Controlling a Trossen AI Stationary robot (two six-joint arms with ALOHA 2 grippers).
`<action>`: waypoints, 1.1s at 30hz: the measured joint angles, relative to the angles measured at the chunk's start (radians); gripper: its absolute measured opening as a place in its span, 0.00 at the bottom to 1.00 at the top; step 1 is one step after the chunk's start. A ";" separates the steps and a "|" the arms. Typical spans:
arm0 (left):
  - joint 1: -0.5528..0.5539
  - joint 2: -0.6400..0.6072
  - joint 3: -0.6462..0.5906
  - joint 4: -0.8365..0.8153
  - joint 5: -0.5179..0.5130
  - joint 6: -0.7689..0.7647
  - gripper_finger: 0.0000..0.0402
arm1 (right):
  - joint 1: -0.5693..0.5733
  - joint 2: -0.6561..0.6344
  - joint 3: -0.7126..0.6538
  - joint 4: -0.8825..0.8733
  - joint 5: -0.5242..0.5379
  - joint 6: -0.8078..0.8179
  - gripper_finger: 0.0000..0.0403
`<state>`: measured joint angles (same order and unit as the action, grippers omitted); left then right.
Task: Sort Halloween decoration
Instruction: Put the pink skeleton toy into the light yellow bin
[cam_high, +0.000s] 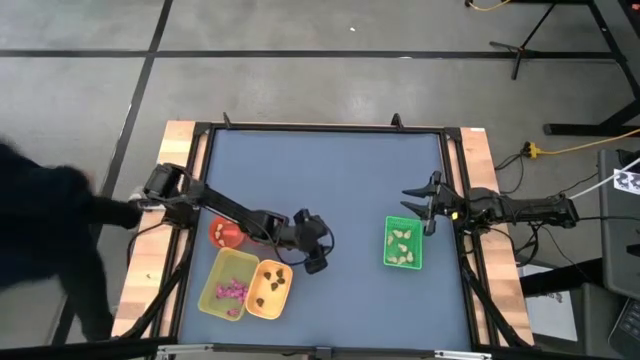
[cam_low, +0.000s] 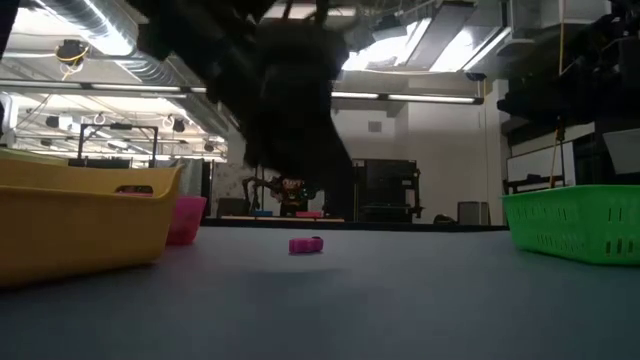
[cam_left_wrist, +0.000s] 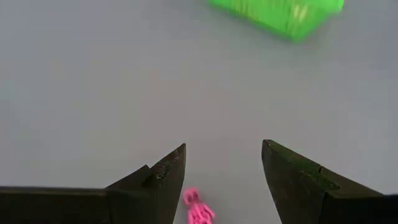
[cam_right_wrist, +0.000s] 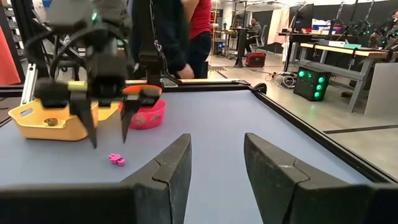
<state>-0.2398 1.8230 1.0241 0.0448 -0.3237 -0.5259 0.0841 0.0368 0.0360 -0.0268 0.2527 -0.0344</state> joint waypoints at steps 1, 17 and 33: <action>-0.006 0.021 0.000 0.005 0.002 -0.010 0.48 | 0.000 0.001 0.000 0.000 0.000 0.000 0.36; -0.011 0.133 0.002 -0.043 -0.016 -0.048 0.48 | 0.000 0.014 0.000 -0.001 -0.002 0.002 0.36; -0.013 0.132 0.003 -0.101 -0.032 -0.050 0.40 | 0.000 0.014 0.000 -0.001 -0.001 0.002 0.36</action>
<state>-0.2523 1.9549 1.0275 -0.0563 -0.3557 -0.5756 0.0845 0.0513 0.0364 -0.0279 0.2520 -0.0326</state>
